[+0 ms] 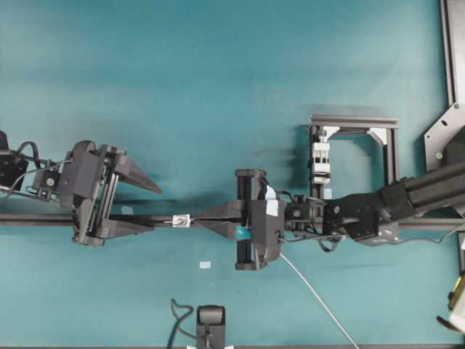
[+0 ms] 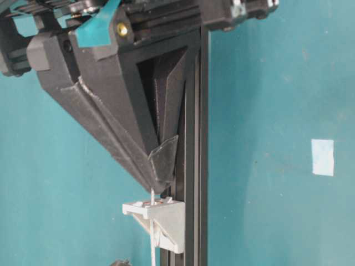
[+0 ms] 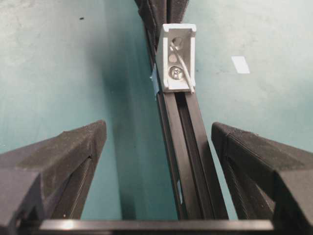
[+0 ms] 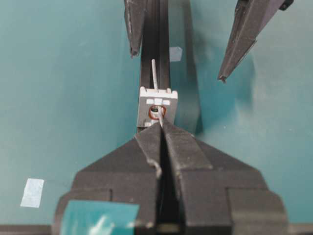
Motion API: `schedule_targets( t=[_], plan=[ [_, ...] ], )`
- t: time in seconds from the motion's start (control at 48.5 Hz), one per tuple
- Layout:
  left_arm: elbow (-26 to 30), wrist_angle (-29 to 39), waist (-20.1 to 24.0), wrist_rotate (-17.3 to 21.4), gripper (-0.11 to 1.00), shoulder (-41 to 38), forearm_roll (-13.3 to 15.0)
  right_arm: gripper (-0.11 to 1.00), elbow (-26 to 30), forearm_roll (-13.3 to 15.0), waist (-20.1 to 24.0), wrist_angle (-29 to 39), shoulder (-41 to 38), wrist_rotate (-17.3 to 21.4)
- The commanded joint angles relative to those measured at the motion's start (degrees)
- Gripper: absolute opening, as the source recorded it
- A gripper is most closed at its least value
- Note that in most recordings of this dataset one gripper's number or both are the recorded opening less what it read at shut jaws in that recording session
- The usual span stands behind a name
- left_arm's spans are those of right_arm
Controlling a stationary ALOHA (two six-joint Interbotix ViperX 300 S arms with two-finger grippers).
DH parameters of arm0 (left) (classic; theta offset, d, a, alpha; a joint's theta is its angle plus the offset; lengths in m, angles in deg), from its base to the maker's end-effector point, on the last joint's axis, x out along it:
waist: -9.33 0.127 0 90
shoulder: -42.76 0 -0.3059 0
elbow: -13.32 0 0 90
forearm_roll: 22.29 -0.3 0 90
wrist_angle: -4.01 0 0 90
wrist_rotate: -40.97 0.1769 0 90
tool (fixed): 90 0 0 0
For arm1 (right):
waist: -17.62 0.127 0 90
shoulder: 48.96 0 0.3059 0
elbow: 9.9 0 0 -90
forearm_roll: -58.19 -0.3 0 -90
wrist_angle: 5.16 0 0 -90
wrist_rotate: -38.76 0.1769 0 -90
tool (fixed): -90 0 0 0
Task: Insert the wire into the hole on the left side and pull it with the left arm.
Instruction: 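Push the wire tip leftward through the bracket hole with the right gripper, then move the left gripper to the wire tip emerging from the bracket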
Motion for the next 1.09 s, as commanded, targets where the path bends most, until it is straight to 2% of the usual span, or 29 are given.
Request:
schedule_targets(
  t=[0.0,0.618,1.072],
  plan=[
    [0.2,-0.3,-0.4,0.0,0.78,1.5,0.1,0.02,1.1,0.0,-0.6,0.3,0.8,0.1],
    [0.6,-0.2,-0.4,-0.1,0.77,2.8,0.1,0.02,2.0,0.4,-0.8,2.0,0.8,0.1],
    [1.9,4.0,-0.4,-0.4,0.77,4.8,0.1,0.02,2.0,0.5,-0.8,1.8,0.9,0.1]
  ],
)
